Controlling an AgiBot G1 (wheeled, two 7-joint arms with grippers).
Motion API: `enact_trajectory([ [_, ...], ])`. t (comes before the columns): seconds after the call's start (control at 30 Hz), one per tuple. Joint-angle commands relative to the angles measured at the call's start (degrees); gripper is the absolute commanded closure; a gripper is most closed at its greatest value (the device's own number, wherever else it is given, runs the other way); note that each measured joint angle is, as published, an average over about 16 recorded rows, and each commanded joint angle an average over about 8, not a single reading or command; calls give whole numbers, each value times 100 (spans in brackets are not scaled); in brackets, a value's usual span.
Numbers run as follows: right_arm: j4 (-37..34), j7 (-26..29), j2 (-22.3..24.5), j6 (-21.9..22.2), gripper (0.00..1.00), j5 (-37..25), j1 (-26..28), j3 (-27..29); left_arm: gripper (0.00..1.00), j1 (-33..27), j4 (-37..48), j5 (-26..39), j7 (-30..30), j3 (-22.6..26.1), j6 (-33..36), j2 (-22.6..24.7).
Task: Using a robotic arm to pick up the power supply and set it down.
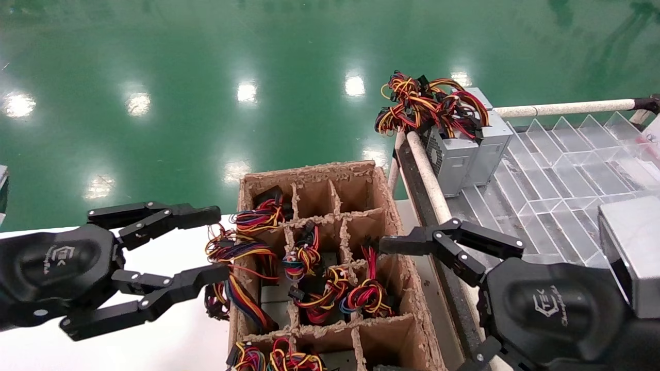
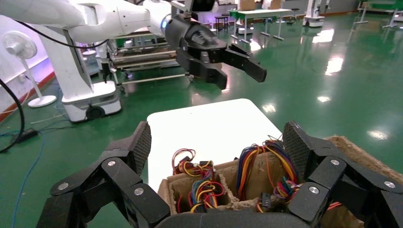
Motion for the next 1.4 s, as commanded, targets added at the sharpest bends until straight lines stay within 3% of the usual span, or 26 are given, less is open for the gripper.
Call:
enact_trajectory([
  [0.03,-34,-23,-12,9,0,-20,30,-13,0,0,0,0,0,0,0,0],
  [1.4,-197,-115,-75,57,0,-133,185,-87,0,0,0,0,0,0,0,0],
])
